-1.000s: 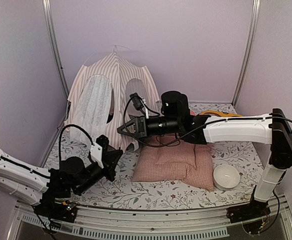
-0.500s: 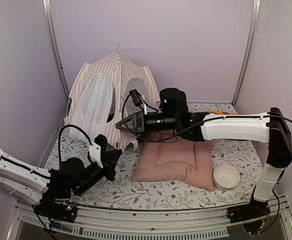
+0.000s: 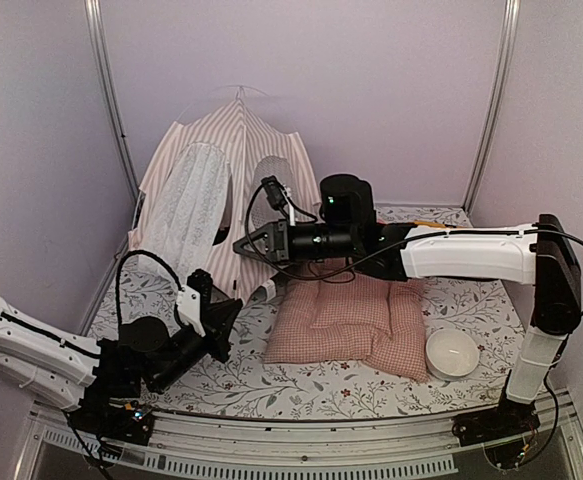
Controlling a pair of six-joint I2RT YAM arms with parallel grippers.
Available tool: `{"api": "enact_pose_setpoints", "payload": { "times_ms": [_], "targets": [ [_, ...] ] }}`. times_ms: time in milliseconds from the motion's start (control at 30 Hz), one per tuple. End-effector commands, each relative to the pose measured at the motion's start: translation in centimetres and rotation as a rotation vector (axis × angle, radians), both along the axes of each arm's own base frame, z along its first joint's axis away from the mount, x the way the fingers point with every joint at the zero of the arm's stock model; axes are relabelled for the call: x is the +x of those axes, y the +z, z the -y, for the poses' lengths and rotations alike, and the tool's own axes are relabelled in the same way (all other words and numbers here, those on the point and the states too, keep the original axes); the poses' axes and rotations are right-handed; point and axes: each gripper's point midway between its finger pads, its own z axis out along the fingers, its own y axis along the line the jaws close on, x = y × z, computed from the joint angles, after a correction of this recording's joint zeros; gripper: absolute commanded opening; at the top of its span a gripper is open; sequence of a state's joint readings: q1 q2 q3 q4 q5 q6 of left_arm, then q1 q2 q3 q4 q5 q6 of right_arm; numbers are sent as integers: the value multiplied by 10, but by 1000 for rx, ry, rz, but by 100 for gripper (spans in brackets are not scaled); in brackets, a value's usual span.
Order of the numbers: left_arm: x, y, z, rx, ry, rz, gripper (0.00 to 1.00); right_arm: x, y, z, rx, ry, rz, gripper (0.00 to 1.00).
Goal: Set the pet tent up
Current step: Insert the tent pole into the pole socket of the pet tent.
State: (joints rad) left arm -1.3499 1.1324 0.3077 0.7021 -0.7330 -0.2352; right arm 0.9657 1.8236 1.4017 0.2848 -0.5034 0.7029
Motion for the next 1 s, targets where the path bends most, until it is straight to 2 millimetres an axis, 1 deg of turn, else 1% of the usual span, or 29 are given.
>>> {"api": "enact_pose_setpoints", "payload": {
  "times_ms": [0,367,700,967],
  "targets": [
    [-45,-77,9,275,-216,-93,0,97,118,51,305,-384,202,0],
    [-46,-78,8,280,-215,-96,0,107,120,58,317,-427,208,0],
    [-46,-81,7,288,-213,-103,0,102,137,65,349,-406,220,0],
    [-46,-84,8,298,-218,-103,0,104,144,71,362,-406,228,0]
  ]
}}
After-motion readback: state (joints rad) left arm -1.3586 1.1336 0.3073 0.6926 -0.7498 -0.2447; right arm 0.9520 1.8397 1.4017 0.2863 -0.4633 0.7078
